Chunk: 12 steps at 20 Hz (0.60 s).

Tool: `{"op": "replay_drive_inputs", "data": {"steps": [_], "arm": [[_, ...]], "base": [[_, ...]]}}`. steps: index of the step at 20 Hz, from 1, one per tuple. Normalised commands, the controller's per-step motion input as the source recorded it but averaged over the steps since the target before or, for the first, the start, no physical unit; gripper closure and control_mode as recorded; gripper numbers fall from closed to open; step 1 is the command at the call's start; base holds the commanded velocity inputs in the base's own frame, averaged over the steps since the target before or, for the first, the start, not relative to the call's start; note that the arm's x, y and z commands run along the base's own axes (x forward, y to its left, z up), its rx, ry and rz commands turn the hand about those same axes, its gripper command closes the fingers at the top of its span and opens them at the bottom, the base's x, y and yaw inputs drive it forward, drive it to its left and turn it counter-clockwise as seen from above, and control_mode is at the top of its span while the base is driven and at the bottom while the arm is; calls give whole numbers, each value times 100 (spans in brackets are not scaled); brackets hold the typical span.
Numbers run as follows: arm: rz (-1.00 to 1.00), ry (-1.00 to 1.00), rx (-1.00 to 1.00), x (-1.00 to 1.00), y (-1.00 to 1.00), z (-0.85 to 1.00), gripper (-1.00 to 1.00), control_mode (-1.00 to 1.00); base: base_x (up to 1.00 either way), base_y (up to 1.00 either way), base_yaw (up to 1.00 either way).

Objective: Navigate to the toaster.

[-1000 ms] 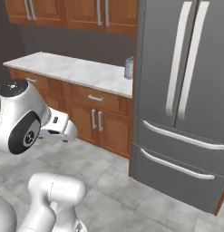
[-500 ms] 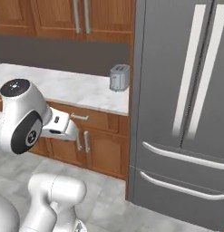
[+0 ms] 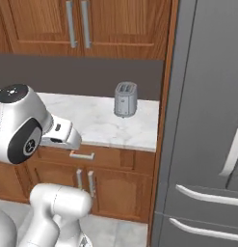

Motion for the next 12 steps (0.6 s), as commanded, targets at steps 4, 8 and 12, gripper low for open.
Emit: {"op": "replay_drive_inputs", "data": {"steps": [4,8,12], "arm": [[0,0,0,0,0,0,-100,100],[0,0,0,0,0,0,-100,100],[0,0,0,0,0,0,-100,100]], "base": [[100,-9,-10],[100,-11,-2],[100,-3,0]]}}
